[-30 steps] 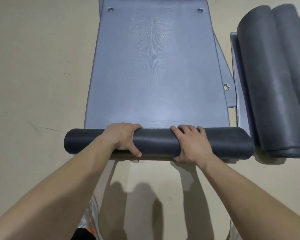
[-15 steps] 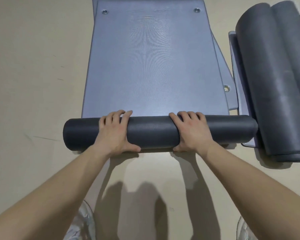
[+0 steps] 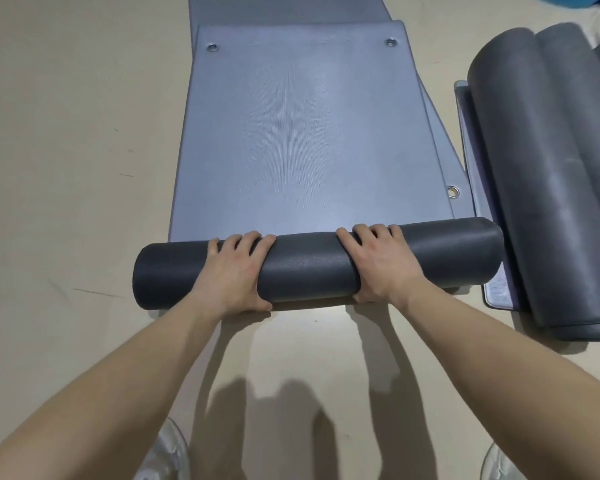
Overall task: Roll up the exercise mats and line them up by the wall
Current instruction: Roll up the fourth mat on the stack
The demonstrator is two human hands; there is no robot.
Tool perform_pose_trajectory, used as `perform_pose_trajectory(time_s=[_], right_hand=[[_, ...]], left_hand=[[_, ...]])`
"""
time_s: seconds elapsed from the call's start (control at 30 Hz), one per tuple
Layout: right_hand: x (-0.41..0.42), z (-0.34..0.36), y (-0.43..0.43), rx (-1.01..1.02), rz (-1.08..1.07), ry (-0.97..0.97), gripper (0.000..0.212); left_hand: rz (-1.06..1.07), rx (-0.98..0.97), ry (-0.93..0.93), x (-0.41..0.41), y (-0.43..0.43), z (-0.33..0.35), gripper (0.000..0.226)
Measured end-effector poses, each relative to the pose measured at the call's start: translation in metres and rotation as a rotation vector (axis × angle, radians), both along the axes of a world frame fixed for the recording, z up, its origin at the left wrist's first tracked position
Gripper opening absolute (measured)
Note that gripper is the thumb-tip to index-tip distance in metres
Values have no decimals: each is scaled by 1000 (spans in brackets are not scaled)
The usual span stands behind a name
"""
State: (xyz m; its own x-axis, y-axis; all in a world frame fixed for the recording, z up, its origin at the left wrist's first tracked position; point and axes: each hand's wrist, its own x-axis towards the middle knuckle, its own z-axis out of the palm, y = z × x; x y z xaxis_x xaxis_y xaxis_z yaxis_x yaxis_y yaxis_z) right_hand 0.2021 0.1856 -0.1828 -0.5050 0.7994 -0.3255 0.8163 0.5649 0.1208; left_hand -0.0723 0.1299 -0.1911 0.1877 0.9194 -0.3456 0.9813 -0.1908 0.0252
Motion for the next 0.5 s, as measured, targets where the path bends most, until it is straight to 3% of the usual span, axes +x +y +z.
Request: perform_pose_trajectory(time_s=[0.2, 0.4, 0.5], right_hand=[[12, 23, -62, -343, 12, -48, 117], [26, 19, -139, -182, -111, 37, 123], [24, 21, -114, -237, -121, 45, 126]], left_hand=[[4, -370, -87, 16, -67, 21, 124], [118, -624, -260, 8, -58, 36, 117], [165, -543, -211, 11, -59, 38, 122]])
